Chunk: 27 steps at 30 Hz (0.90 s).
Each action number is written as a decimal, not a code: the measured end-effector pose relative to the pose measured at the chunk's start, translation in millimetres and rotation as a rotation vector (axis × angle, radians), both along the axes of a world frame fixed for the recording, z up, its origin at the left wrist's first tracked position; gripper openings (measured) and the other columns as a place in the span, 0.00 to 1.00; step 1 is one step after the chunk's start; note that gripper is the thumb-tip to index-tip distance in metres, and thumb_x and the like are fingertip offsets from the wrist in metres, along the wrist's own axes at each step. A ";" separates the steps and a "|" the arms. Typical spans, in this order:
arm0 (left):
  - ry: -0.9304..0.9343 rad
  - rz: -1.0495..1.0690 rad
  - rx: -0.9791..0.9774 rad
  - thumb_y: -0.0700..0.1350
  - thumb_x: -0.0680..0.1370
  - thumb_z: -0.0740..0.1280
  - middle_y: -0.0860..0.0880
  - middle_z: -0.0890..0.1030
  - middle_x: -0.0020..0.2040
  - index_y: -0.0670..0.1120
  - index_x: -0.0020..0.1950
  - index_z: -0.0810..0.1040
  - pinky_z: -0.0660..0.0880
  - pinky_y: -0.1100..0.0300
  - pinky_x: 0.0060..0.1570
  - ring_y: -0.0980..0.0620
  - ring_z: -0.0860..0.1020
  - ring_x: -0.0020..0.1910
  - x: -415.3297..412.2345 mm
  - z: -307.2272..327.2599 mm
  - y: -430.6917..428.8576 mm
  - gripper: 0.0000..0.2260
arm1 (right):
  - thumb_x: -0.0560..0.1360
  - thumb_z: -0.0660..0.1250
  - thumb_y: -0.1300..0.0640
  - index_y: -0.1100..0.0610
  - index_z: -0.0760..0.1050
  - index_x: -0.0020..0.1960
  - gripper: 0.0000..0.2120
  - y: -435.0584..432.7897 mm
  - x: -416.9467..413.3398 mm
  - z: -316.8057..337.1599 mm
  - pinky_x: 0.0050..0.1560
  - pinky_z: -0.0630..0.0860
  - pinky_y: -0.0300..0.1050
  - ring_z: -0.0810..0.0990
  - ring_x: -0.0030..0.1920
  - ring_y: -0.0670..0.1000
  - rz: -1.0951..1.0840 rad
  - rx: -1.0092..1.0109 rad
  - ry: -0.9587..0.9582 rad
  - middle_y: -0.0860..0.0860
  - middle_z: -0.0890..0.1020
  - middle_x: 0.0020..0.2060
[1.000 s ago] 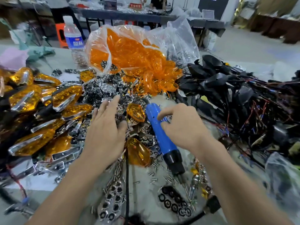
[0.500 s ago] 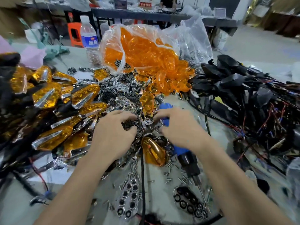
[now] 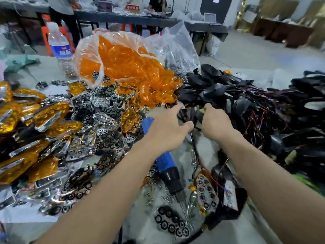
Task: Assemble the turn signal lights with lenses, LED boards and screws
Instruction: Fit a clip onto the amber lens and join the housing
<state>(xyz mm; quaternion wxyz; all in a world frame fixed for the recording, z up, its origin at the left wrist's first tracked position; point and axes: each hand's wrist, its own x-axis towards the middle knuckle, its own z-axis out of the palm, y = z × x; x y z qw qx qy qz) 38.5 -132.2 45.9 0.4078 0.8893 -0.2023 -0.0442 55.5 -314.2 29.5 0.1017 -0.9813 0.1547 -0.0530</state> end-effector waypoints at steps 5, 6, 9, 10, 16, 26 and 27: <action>0.129 0.028 -0.297 0.48 0.79 0.70 0.62 0.81 0.64 0.61 0.70 0.76 0.74 0.62 0.54 0.65 0.79 0.52 10.2 -16.0 -11.9 0.20 | 0.75 0.69 0.60 0.56 0.80 0.55 0.09 18.1 -10.5 23.4 0.46 0.70 0.49 0.81 0.55 0.65 -0.001 -0.125 -0.110 0.60 0.83 0.53; 0.218 0.034 -0.421 0.47 0.80 0.69 0.64 0.83 0.57 0.61 0.64 0.79 0.76 0.59 0.54 0.64 0.80 0.51 12.2 -16.2 -13.9 0.14 | 0.76 0.70 0.58 0.54 0.81 0.57 0.10 26.1 -14.7 30.5 0.47 0.72 0.50 0.82 0.56 0.64 0.012 -0.140 -0.146 0.59 0.84 0.53; 0.531 0.069 -0.813 0.49 0.85 0.64 0.54 0.84 0.43 0.50 0.59 0.80 0.79 0.60 0.38 0.54 0.82 0.42 12.3 -7.3 -16.8 0.07 | 0.76 0.70 0.52 0.47 0.82 0.61 0.14 55.4 -27.9 49.8 0.53 0.76 0.51 0.83 0.57 0.61 0.114 -0.125 -0.255 0.55 0.85 0.54; 0.562 0.110 -0.899 0.50 0.85 0.63 0.54 0.84 0.39 0.48 0.58 0.80 0.79 0.62 0.34 0.56 0.83 0.39 11.5 -3.8 -14.5 0.09 | 0.76 0.71 0.53 0.47 0.82 0.60 0.13 64.8 -32.2 53.6 0.52 0.77 0.50 0.84 0.55 0.60 0.163 -0.073 -0.285 0.54 0.86 0.52; 0.491 0.320 -1.060 0.45 0.85 0.65 0.47 0.88 0.42 0.42 0.56 0.81 0.82 0.58 0.37 0.50 0.87 0.40 6.5 9.0 32.9 0.09 | 0.72 0.74 0.54 0.45 0.82 0.65 0.21 100.4 -51.2 54.8 0.59 0.80 0.41 0.83 0.56 0.40 0.347 0.657 -0.333 0.43 0.86 0.57; 0.310 0.295 -1.065 0.44 0.85 0.52 0.42 0.87 0.53 0.46 0.59 0.81 0.81 0.57 0.37 0.48 0.86 0.47 -15.8 19.4 118.1 0.17 | 0.78 0.69 0.48 0.58 0.84 0.45 0.13 150.4 -69.3 70.8 0.24 0.71 0.39 0.80 0.24 0.50 0.339 0.809 0.021 0.54 0.86 0.31; 0.265 0.322 -1.032 0.45 0.85 0.53 0.43 0.88 0.53 0.48 0.60 0.81 0.80 0.59 0.37 0.49 0.86 0.48 -19.1 20.0 122.5 0.17 | 0.77 0.69 0.48 0.58 0.84 0.43 0.14 158.1 -72.8 72.4 0.23 0.71 0.40 0.80 0.23 0.50 0.333 0.767 -0.009 0.54 0.85 0.30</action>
